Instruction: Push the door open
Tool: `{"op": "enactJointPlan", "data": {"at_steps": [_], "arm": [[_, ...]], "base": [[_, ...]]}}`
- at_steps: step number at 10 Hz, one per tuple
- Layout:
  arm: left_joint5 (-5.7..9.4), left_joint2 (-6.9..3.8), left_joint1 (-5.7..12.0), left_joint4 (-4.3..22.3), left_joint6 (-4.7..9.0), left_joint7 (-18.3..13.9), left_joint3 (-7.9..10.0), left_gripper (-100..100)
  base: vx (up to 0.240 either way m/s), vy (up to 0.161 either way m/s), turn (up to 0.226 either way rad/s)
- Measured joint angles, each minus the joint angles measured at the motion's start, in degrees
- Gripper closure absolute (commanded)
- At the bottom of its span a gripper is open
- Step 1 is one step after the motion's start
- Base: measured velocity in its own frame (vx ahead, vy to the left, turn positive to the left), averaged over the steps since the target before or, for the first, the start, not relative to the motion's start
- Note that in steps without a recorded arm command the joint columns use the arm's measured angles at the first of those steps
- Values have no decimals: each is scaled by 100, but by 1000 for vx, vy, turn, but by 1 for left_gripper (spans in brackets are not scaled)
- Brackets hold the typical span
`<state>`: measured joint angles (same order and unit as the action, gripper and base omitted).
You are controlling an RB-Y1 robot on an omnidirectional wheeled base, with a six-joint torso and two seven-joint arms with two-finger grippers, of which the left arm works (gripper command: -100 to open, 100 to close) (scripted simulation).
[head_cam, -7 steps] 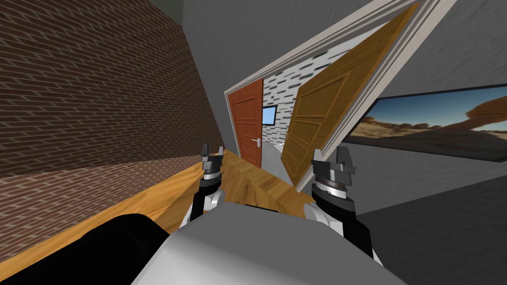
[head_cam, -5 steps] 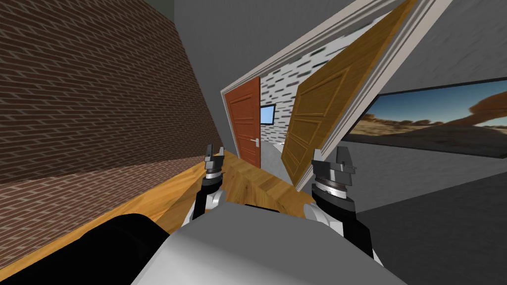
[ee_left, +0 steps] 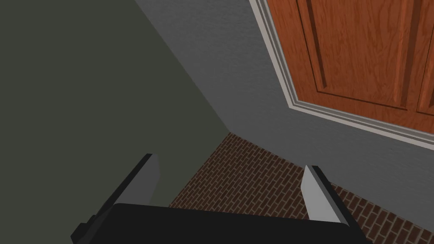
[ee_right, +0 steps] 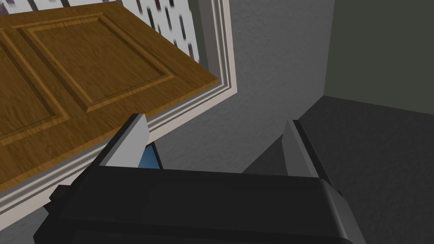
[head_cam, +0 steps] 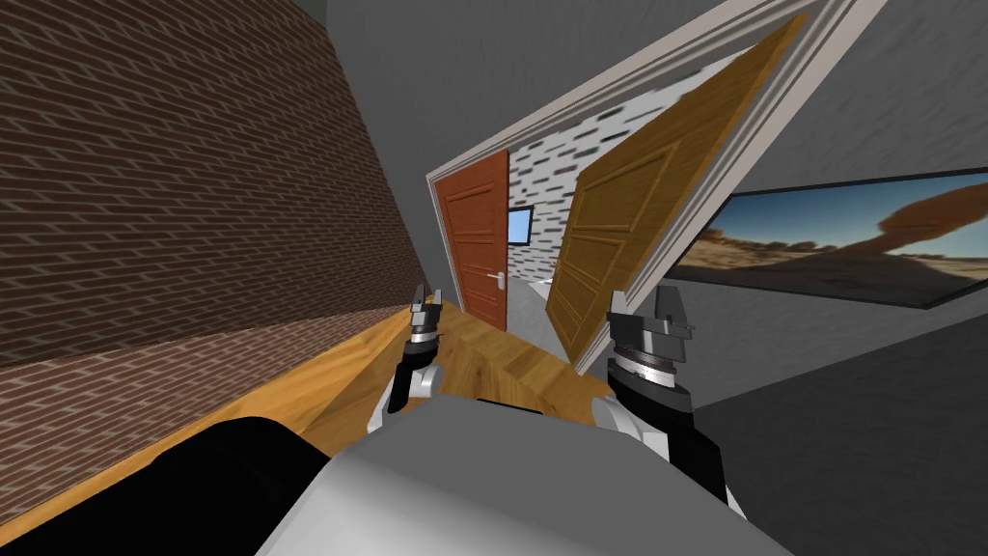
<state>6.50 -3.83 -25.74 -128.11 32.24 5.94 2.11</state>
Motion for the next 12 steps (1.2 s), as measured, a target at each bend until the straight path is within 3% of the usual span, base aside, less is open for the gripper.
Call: {"op": "enactJointPlan", "data": {"at_steps": [7,12], "arm": [[-55,-28,590,1011,-182,42,122,-100],[-99,-24,1194,1976,-344,70,264,-100]], "base": [[70,68,-115],[85,102,-149]]}}
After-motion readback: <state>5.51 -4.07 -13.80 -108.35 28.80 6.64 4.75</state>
